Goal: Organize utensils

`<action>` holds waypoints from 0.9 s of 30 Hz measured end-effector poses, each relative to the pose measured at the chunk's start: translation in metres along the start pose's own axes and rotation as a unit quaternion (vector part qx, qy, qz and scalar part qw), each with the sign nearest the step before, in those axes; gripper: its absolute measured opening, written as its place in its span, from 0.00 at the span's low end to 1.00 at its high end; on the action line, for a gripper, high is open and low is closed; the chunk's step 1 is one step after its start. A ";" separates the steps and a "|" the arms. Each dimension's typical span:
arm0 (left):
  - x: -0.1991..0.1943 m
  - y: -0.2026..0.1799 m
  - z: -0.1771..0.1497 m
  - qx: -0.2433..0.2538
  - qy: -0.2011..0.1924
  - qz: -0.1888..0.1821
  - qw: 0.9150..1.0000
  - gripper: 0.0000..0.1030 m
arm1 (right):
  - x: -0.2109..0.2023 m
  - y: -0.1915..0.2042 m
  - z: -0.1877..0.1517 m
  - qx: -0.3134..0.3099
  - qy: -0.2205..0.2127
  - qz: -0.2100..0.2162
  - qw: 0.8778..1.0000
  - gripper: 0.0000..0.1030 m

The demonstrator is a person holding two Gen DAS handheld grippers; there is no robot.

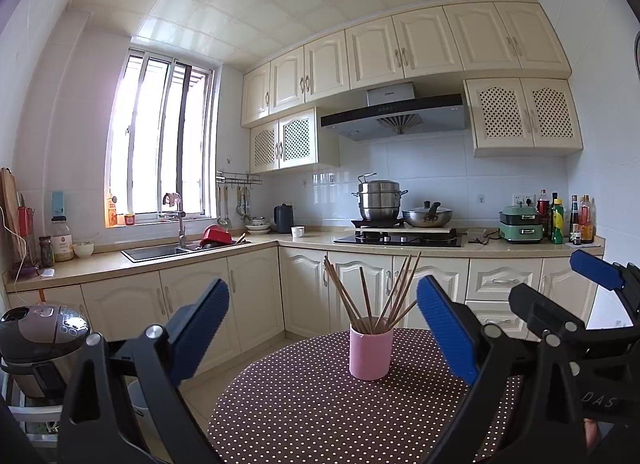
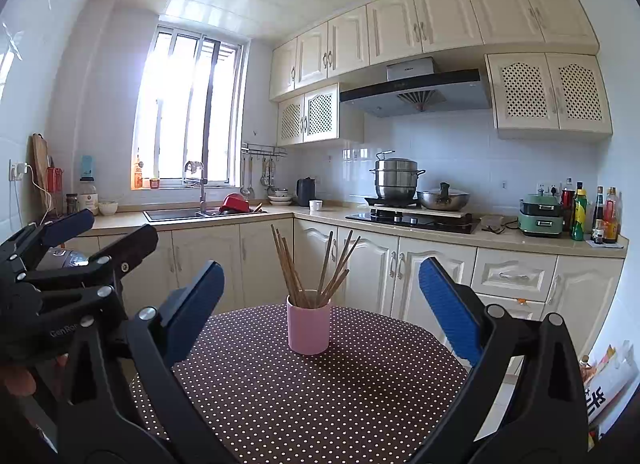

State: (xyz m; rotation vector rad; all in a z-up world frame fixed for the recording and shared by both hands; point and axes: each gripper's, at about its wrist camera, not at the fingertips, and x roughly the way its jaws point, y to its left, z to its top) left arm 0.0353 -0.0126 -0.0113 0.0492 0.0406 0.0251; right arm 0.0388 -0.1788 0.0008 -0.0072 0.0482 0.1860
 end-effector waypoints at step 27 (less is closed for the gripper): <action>0.005 0.001 -0.002 0.001 0.004 0.000 1.000 0.90 | 0.001 -0.001 -0.003 0.003 0.005 0.000 1.000 0.93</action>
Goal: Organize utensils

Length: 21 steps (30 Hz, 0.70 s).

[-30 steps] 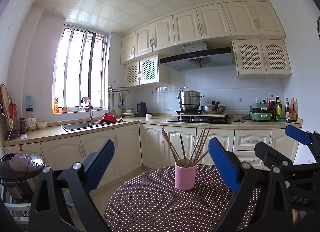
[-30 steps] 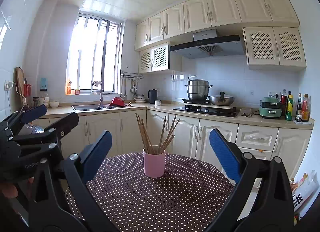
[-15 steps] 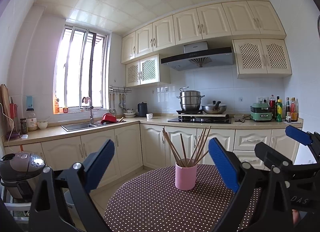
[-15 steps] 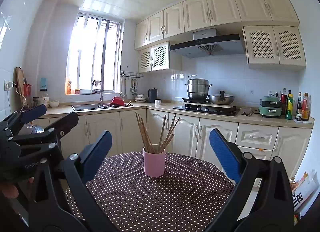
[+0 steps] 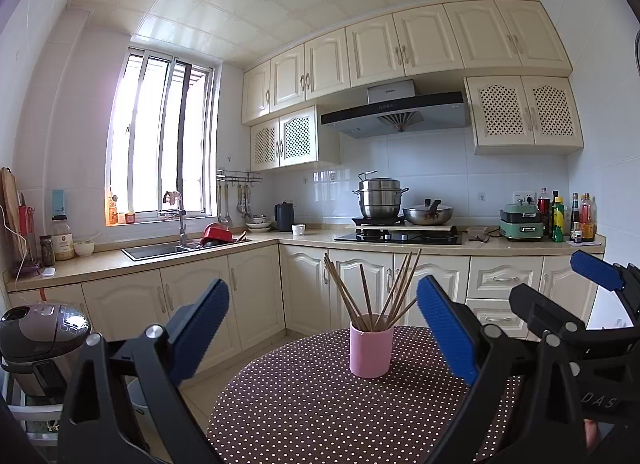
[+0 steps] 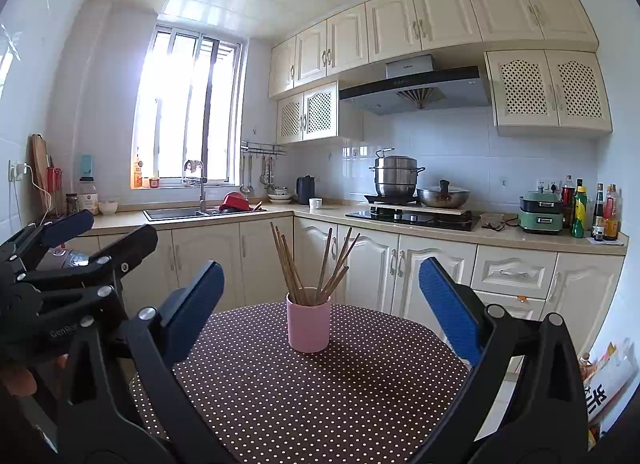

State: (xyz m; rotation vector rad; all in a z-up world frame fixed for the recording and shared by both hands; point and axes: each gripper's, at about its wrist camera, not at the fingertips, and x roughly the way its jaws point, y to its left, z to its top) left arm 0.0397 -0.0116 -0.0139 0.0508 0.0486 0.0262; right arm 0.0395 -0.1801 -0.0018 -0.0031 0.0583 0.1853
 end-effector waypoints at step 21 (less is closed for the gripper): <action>0.000 0.003 -0.002 0.002 0.000 0.000 1.000 0.90 | 0.001 0.001 -0.001 0.004 0.004 0.001 1.000 0.93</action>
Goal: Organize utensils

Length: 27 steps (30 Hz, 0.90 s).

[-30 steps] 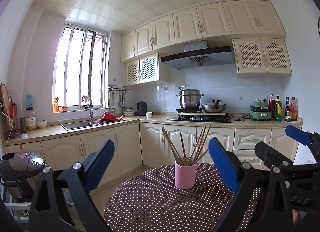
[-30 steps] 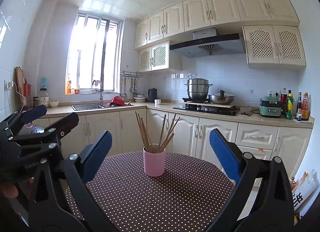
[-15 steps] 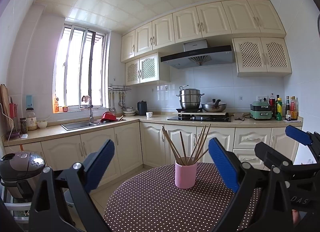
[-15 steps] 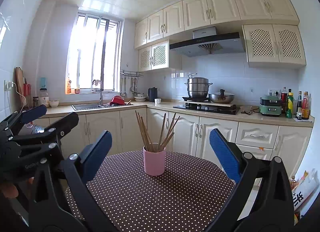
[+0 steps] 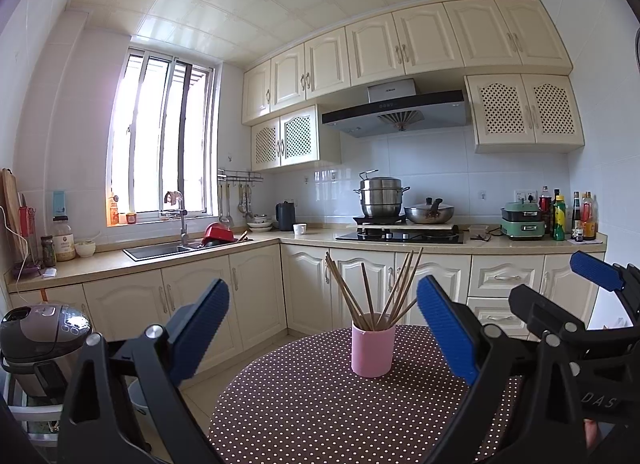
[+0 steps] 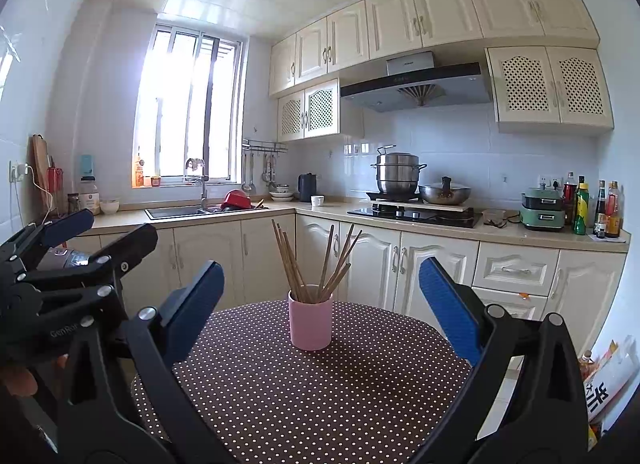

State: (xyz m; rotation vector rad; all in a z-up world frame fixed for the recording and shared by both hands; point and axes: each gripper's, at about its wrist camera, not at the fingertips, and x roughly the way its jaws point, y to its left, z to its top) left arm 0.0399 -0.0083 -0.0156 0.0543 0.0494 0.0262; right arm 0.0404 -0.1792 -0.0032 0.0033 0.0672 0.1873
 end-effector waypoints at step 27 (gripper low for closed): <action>0.001 0.004 0.000 0.002 0.003 0.003 1.000 0.90 | 0.005 0.000 -0.001 0.001 0.005 0.003 1.000 0.93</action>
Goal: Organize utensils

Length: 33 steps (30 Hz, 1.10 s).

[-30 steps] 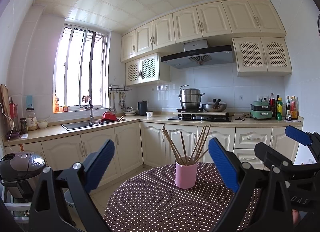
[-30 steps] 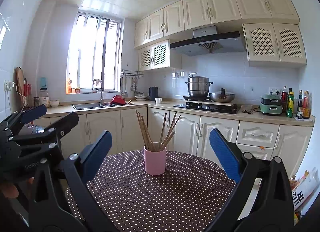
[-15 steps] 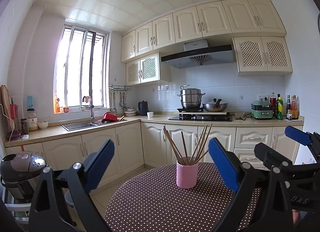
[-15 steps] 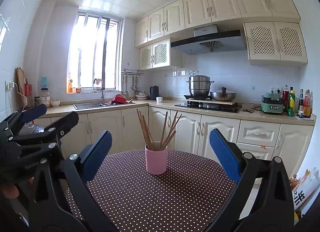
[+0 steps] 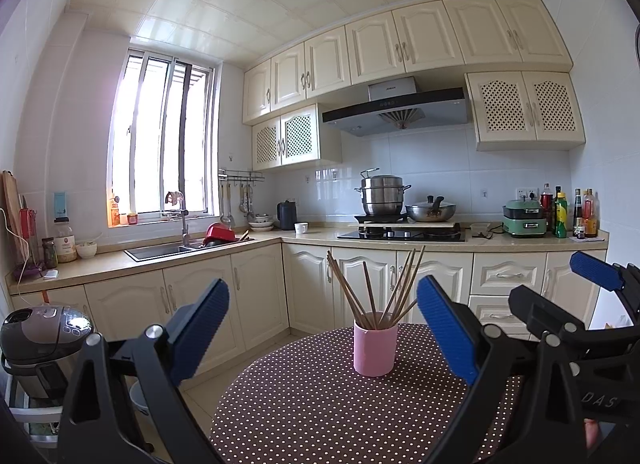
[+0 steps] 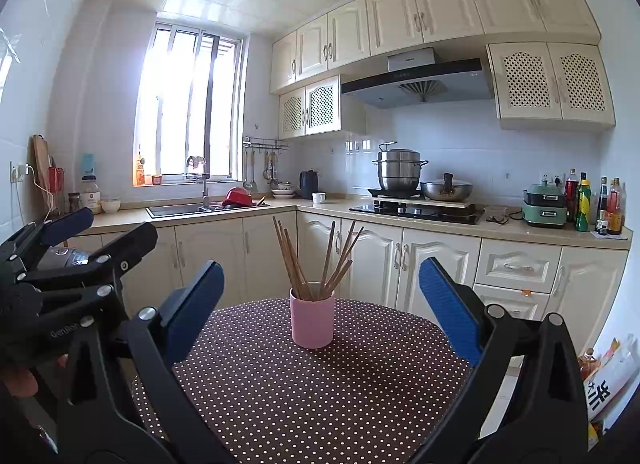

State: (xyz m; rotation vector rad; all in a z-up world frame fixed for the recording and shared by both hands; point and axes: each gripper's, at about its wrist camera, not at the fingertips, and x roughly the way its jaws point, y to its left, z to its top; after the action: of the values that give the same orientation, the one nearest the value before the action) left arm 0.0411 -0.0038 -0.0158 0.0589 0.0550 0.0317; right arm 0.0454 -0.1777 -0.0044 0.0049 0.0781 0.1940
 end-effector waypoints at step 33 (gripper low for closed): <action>0.015 0.003 -0.010 0.005 0.013 0.002 1.000 0.90 | 0.013 0.001 -0.010 0.008 0.015 0.002 1.000 0.93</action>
State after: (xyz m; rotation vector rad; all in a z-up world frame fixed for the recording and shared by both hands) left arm 0.0554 -0.0002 -0.0268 0.0690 0.0804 0.0357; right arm 0.0566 -0.1740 -0.0157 0.0178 0.1100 0.1973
